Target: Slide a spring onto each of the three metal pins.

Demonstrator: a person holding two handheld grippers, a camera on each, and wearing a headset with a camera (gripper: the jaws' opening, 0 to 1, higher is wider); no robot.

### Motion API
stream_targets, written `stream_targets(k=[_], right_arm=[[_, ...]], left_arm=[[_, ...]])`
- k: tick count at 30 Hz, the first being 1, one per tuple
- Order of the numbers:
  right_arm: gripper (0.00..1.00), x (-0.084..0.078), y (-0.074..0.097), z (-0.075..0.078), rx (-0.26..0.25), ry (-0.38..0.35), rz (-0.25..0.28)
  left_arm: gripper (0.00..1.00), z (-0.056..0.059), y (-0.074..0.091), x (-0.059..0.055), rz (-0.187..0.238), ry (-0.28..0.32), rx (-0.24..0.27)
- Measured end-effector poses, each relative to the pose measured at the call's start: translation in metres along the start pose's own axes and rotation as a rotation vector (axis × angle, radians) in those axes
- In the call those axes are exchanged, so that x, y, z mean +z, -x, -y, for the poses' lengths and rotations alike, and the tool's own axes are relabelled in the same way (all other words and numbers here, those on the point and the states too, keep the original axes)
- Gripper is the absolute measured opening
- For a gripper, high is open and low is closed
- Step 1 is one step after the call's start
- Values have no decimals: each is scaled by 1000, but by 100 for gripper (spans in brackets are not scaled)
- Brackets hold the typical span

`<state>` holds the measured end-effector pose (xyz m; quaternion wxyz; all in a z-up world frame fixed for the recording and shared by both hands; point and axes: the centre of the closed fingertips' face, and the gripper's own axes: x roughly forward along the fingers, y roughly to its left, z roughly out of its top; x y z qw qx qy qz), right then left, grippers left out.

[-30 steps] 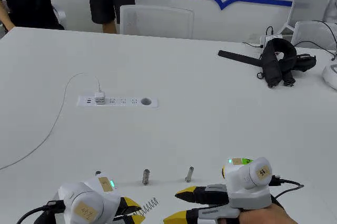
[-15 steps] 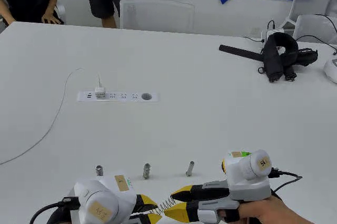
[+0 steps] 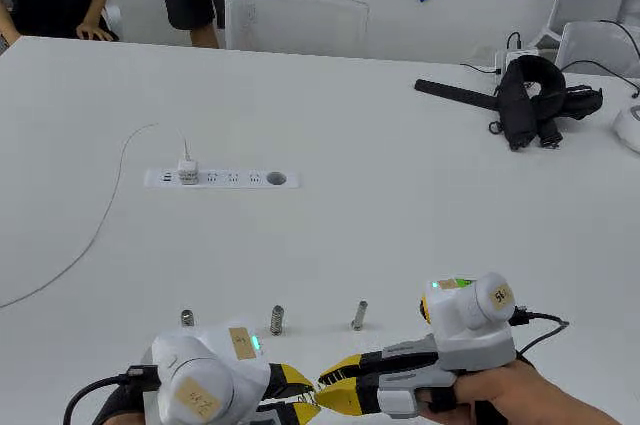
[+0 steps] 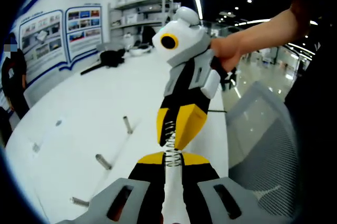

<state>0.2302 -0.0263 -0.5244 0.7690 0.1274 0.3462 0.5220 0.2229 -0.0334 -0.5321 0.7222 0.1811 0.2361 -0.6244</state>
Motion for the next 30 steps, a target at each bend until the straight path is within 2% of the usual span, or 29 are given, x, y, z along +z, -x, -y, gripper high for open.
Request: stream_targets(k=[6,13,17,23,27,30], right_arm=[[13,1,2,-7,26,13,-22],[12,3,5,-6,6,48,-52],[13,3,6,-5,-15,95,-86],[14,-2,11,-8,-16,228,-174],[21,-13,14,-5,-25,355,-271],[22,-14,15,-6,-22,363,-288]], left_arm=[[10,2,-2,1,-6,-12,-26],[10,0,-4,5,-5,-22,-37],[10,0,-6,7,-7,-26,-44],[10,3,-8,9,4,-33,-66],[10,2,-9,10,6,-44,-73],[10,2,-8,13,12,-49,-77]])
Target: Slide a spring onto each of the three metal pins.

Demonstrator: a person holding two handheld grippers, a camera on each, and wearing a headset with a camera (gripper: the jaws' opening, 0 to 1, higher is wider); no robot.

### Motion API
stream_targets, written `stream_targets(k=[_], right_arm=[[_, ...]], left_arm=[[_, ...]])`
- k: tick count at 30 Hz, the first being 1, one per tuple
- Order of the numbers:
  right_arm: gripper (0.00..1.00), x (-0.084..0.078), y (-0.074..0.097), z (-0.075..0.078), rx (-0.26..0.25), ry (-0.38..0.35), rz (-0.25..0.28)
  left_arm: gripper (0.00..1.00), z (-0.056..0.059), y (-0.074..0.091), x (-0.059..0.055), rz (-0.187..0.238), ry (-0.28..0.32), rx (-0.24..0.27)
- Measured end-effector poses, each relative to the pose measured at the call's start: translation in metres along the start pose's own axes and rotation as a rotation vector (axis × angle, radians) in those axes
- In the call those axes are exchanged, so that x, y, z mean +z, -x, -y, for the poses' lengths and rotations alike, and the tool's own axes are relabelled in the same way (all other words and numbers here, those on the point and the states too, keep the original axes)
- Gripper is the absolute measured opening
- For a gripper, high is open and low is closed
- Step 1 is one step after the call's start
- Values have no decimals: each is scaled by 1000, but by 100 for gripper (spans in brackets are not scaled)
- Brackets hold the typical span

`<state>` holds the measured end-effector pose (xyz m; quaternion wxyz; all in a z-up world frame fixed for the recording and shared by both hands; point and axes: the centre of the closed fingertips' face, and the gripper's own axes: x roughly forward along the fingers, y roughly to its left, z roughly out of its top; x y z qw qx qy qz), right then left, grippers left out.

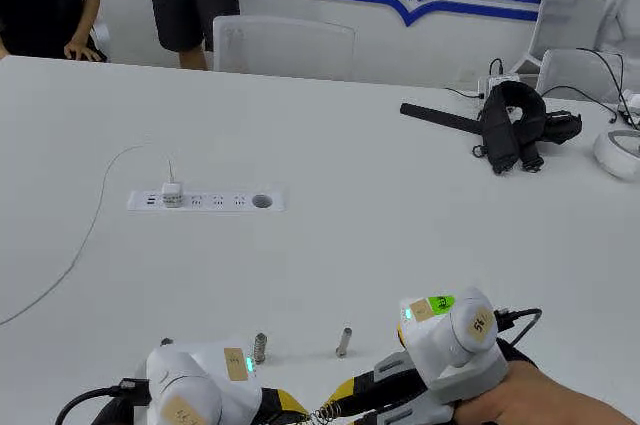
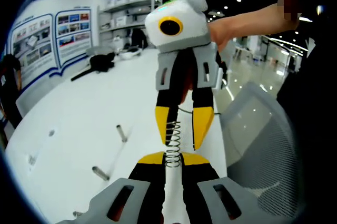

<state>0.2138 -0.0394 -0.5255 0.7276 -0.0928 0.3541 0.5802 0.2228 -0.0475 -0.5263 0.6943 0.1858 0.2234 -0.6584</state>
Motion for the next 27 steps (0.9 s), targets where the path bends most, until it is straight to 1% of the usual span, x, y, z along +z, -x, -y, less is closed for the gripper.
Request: stream_targets(k=[5,8,11,13,16,18,21,24,27], right_arm=[[22,6,5,3,-7,29,1],[22,10,8,2,-1,63,-9],[22,11,9,1,7,98,-33],[21,11,8,1,8,108,-42],[20,13,9,-1,22,118,-37],[18,13,8,-3,30,129,-40],[16,9,6,-7,45,157,-67],[13,9,7,-6,47,167,-59],[13,10,7,-7,48,168,-53]], left_arm=[[10,2,0,3,10,-7,-14],[10,4,0,5,13,-13,-21],[10,6,-1,6,16,-19,-32],[10,8,-2,7,18,-21,-39],[10,10,-3,7,16,-27,-49],[10,11,-3,8,18,-29,-53],[10,12,-3,10,22,-32,-58],[10,12,-4,10,20,-33,-60],[10,13,-3,10,23,-29,-68]])
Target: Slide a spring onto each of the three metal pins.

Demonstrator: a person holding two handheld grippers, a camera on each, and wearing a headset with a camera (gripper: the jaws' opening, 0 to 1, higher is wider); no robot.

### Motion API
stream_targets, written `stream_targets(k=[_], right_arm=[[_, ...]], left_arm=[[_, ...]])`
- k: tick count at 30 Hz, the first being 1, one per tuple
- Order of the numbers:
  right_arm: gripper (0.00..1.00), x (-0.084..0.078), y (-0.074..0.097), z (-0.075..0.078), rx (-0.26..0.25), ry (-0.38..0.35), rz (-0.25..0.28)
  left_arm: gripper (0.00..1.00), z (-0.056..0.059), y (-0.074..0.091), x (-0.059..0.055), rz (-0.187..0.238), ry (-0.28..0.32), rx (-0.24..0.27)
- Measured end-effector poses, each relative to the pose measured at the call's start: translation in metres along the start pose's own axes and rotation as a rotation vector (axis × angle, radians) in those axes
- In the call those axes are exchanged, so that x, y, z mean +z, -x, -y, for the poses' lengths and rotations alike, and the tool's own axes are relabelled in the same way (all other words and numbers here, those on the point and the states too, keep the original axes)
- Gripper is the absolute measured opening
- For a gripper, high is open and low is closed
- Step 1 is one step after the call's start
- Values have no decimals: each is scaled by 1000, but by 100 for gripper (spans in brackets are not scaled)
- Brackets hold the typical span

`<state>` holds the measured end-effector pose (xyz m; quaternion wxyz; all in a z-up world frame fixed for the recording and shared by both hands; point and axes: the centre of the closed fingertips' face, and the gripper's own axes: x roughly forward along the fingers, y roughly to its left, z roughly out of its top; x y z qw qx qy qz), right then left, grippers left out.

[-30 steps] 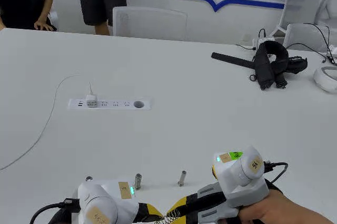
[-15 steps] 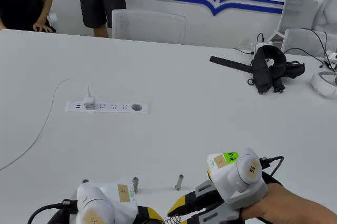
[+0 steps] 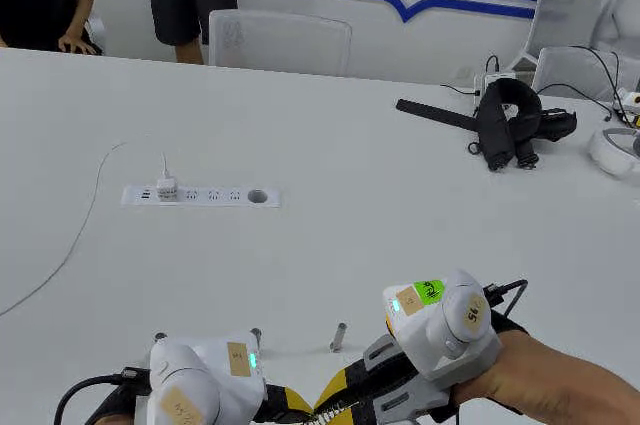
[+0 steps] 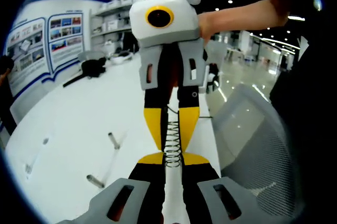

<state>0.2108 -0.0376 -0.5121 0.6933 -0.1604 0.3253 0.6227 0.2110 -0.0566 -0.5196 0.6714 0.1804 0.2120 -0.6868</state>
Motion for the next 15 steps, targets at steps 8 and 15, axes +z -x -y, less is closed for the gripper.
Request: stream_targets(k=[8,15], right_arm=[[12,-2,0,-1,8,12,-17],[12,-4,0,0,5,-3,-22]], left_arm=[[10,1,-4,-1,1,11,-24],[11,1,-8,-3,-4,32,-28]])
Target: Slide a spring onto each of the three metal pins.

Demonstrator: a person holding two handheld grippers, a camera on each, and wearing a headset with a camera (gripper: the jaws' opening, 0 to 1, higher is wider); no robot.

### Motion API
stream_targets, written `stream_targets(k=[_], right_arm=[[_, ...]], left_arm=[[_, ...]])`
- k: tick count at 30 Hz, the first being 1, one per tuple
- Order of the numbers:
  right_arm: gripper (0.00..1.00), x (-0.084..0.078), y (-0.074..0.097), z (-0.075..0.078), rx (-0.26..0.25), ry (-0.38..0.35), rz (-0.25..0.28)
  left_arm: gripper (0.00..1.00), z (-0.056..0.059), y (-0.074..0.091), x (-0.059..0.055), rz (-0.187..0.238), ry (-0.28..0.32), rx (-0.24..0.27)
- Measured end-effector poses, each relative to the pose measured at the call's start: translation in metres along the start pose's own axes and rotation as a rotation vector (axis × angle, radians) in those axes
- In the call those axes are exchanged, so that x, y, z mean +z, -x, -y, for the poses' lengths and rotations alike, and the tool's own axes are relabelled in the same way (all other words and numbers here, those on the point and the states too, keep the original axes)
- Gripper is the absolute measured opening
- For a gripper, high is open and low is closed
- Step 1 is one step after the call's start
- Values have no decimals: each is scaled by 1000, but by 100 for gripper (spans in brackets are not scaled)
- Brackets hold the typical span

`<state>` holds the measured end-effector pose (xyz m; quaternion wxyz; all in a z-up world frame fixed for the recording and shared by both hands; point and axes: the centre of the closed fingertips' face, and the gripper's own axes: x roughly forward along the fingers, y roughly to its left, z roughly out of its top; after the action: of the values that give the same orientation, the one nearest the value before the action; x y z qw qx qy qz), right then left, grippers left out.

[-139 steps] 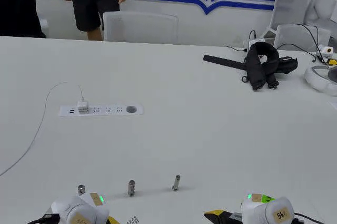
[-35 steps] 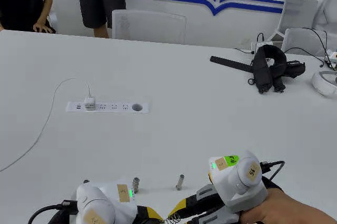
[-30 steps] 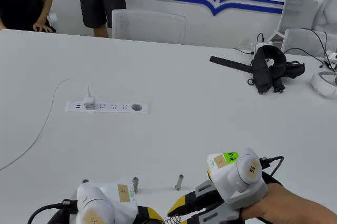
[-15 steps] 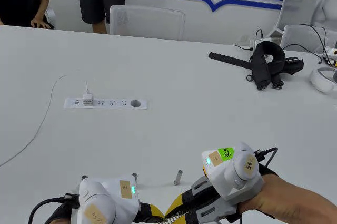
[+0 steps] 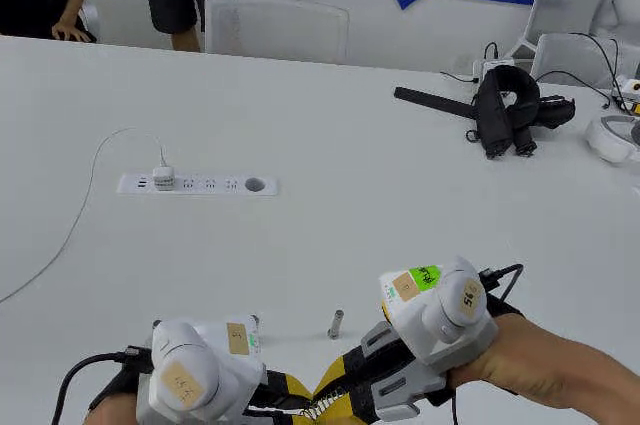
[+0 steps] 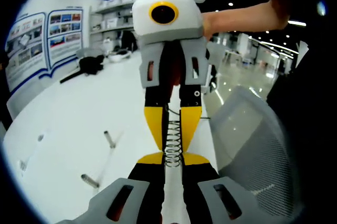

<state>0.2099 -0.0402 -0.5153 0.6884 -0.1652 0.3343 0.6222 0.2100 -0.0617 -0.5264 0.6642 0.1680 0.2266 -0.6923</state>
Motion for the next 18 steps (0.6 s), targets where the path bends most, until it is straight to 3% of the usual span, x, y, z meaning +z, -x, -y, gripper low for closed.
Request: stream_targets(k=[8,18], right_arm=[[12,-4,1,1,-10,-22,-2],[12,-25,3,14,-62,-72,-56]], left_arm=[[14,-1,0,-6,-8,27,14],[21,-6,3,-22,-19,80,59]])
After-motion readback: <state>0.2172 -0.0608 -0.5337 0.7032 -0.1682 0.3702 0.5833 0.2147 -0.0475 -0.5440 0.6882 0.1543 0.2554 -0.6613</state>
